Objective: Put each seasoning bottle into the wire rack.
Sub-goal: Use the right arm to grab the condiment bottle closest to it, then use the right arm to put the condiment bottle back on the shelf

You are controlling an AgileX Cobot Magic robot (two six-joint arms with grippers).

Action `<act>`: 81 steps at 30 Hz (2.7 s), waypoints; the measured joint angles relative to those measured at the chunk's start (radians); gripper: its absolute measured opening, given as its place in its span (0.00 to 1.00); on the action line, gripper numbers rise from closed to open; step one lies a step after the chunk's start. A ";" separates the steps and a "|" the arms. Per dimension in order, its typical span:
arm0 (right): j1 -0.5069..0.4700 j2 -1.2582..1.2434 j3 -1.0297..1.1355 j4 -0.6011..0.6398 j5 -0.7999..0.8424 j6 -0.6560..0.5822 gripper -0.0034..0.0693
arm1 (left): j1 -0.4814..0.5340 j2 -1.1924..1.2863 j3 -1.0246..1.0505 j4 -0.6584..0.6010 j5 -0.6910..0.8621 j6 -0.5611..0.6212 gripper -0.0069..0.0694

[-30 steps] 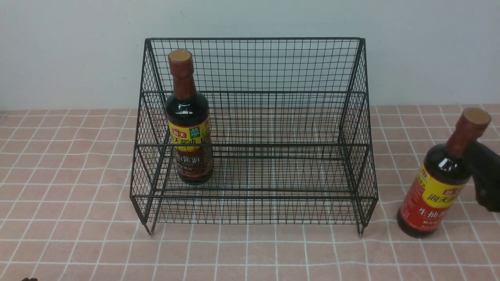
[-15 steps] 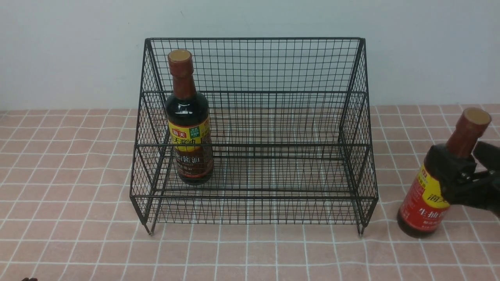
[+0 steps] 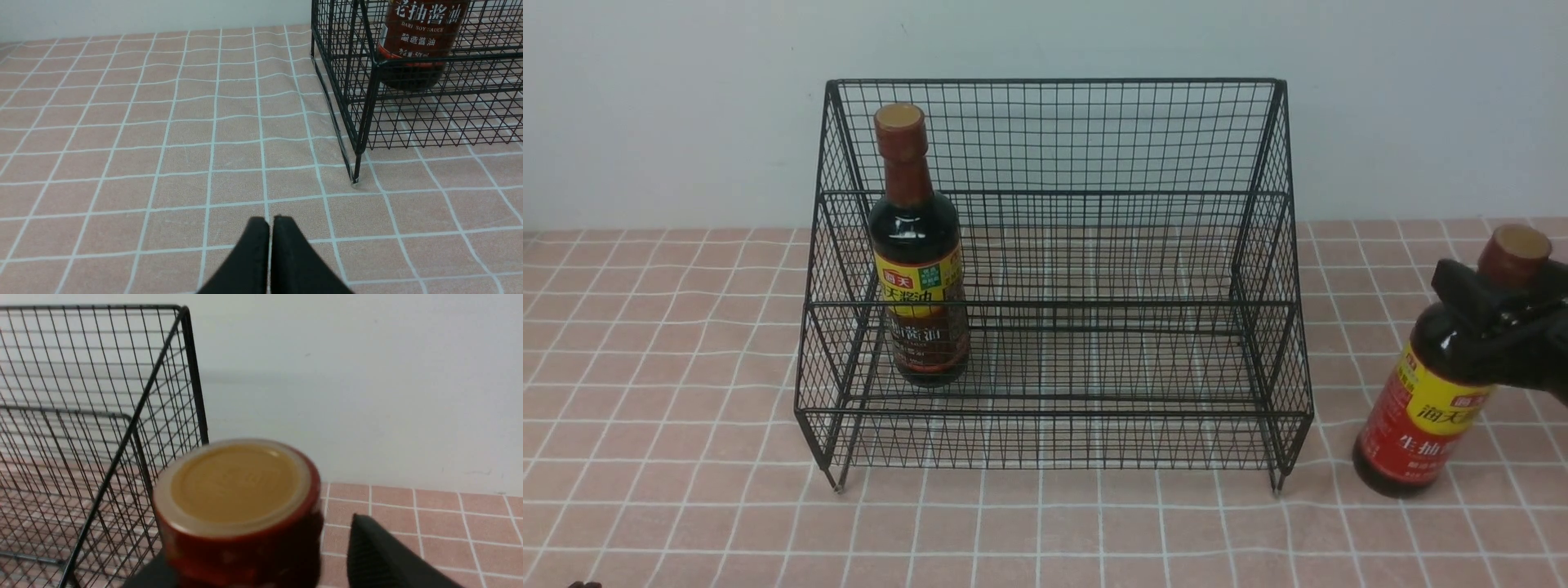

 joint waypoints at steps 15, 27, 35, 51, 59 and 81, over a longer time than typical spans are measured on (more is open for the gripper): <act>0.038 -0.061 -0.124 -0.114 0.177 0.015 0.42 | 0.000 0.000 0.000 0.000 0.000 0.000 0.08; 0.226 -0.130 -0.474 -0.120 0.283 0.019 0.42 | 0.000 0.000 0.000 0.000 0.000 0.000 0.08; 0.329 -0.103 -0.604 -0.120 0.261 0.042 0.42 | 0.000 0.000 0.000 0.000 0.000 0.000 0.08; 0.360 0.145 -0.622 -0.124 0.166 0.181 0.42 | 0.000 0.000 0.000 0.000 0.000 0.000 0.08; 0.360 0.211 -0.622 -0.147 0.243 0.201 0.42 | 0.000 0.000 0.000 0.000 0.000 0.000 0.08; 0.407 0.268 -0.625 -0.231 0.452 0.353 0.42 | 0.000 -0.001 0.000 0.000 0.000 0.000 0.08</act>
